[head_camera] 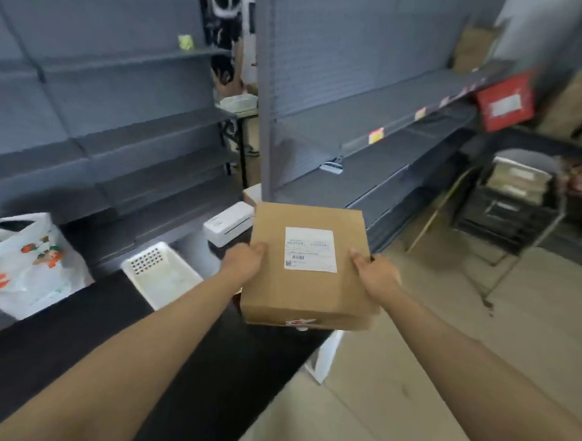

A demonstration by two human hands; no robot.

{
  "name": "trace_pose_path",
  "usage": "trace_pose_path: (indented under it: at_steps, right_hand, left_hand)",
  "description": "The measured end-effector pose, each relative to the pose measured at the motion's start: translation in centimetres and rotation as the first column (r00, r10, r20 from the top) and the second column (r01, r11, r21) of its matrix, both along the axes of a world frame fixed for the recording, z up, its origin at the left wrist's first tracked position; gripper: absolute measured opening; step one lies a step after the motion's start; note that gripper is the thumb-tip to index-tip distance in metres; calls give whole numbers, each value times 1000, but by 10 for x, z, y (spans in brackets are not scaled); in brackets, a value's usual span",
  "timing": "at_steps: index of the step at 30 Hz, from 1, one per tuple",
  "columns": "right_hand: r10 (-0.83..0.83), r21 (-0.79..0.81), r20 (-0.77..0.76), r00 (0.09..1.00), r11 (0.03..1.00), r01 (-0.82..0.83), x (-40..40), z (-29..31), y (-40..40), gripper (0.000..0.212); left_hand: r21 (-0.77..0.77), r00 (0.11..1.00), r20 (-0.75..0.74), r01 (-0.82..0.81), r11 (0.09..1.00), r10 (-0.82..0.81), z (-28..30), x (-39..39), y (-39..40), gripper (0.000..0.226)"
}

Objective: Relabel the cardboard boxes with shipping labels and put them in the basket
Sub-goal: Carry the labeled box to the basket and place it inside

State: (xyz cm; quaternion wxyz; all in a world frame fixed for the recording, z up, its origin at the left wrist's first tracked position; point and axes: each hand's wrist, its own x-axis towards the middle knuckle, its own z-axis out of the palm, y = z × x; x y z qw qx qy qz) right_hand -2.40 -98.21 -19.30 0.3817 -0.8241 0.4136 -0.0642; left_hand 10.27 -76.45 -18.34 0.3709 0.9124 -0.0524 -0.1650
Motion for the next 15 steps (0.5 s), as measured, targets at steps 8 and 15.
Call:
trace_pose_path:
  at_steps: [8,15]
  right_hand:
    - [-386,9,-44,921,922,387,-160,4,-179,53]
    - [-596,47,-56,801,800,598,-222,-13,-290,56]
  left_hand:
    - [13,925,-72,374,927,-373,-1,-88,-238,61]
    - [-34,833,-117,541,840,-541,-18,-120,-404,63]
